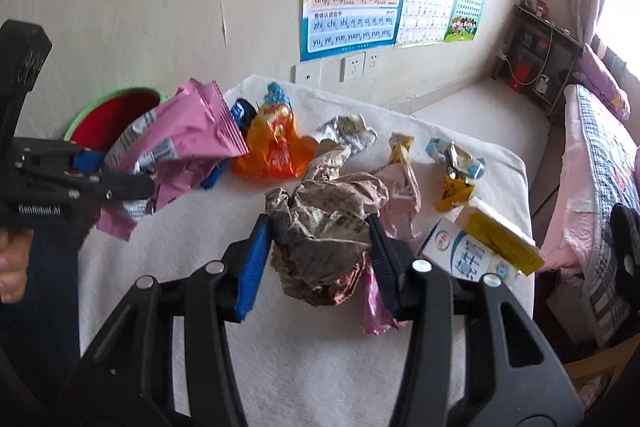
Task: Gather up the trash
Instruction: 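Grasp the pink snack bag with the left tool while the right tool grasps the crumpled brown wrapper, then carry both wrappers over the red bucket and open both tools to drop them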
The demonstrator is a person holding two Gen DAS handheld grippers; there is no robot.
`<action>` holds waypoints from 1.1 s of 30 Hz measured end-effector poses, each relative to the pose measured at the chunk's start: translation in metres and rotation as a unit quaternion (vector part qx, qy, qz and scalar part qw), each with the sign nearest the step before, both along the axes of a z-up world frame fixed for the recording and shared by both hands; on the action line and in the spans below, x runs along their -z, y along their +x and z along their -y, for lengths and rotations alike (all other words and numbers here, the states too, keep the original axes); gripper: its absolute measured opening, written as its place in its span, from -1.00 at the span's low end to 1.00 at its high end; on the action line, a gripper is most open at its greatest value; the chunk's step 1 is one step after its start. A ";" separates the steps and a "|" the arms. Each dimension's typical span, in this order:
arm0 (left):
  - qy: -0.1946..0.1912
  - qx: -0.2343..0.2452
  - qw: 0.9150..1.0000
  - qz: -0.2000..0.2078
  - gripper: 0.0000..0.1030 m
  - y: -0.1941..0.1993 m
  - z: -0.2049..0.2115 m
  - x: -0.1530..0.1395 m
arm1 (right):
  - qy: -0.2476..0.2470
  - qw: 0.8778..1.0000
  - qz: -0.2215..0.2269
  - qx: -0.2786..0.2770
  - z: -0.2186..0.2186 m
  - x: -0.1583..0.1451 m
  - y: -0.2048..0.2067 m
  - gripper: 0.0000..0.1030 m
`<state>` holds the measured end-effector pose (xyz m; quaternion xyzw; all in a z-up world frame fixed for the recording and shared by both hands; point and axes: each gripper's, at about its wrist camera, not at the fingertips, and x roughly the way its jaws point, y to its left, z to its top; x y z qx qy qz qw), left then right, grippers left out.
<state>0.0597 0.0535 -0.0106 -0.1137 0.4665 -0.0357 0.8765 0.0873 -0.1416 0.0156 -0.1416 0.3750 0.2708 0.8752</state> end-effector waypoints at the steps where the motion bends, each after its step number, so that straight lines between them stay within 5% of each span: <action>1: 0.001 -0.001 1.000 0.002 -0.12 -0.001 -0.001 -0.002 | 0.002 1.000 0.003 0.000 -0.002 -0.003 0.000 -0.09; 18: 0.008 -0.083 0.996 0.032 -0.12 -0.022 -0.069 -0.027 | 0.035 0.999 -0.002 -0.030 -0.065 -0.026 0.009 -0.09; 33: 0.005 -0.201 0.979 0.045 -0.12 -0.063 -0.184 -0.037 | 0.066 0.989 -0.005 -0.134 -0.191 -0.042 0.004 -0.09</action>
